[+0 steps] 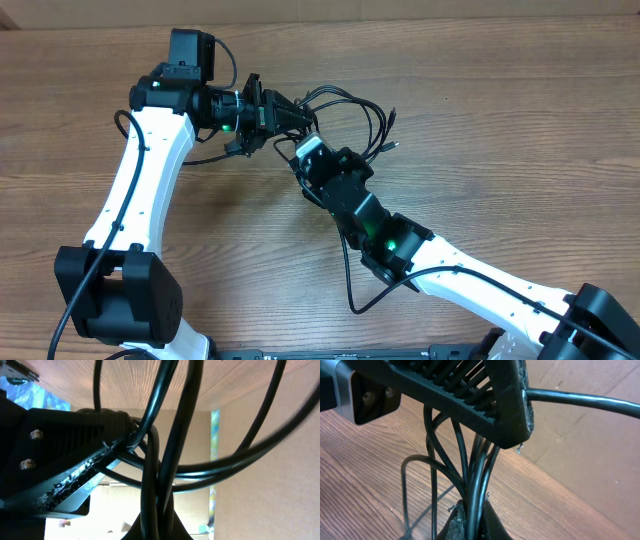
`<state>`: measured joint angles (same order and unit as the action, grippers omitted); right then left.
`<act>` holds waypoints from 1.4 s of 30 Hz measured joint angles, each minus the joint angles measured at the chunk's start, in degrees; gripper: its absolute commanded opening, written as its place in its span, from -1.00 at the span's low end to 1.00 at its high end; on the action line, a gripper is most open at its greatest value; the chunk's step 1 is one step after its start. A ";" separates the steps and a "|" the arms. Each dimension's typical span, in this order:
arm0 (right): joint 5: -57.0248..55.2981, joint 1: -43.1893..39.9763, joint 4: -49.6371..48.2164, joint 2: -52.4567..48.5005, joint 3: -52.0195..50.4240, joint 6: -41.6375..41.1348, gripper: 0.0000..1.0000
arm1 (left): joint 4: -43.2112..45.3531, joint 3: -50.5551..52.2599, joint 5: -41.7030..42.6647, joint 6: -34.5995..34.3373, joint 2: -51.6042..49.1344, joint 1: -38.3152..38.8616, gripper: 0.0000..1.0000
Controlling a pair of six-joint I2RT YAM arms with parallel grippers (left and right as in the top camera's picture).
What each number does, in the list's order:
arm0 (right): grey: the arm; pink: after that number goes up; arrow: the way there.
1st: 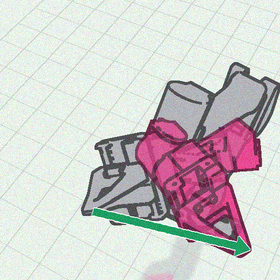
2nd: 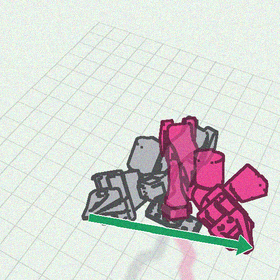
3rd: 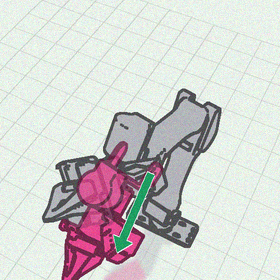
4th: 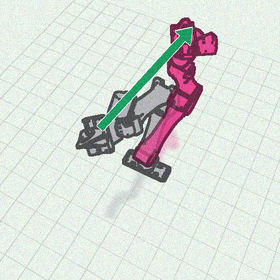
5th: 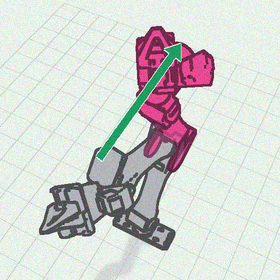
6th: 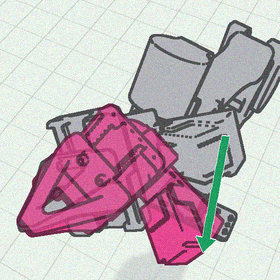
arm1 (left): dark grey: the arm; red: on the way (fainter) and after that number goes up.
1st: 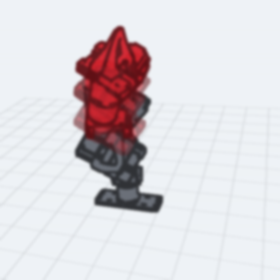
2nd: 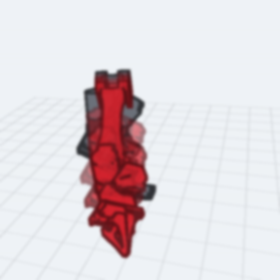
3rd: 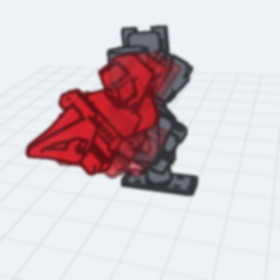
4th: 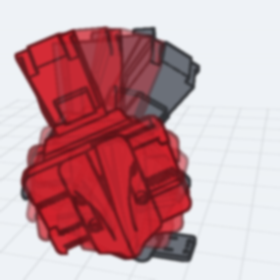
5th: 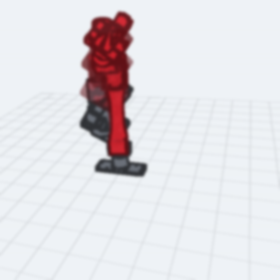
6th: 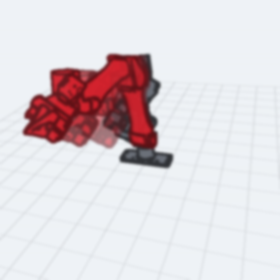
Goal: Untangle cables
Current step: 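Pull the right gripper rightward, stretching strands away from the left gripper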
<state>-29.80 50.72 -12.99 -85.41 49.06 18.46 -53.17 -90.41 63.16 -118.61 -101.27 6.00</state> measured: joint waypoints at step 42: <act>-13.97 0.00 7.23 25.03 0.07 -14.34 -0.77 | -38.12 -0.07 -64.74 0.22 0.00 -4.24 -0.92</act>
<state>-43.77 50.72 -5.76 -60.38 49.12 4.12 -91.29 -90.48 -1.58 -118.39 -101.27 1.76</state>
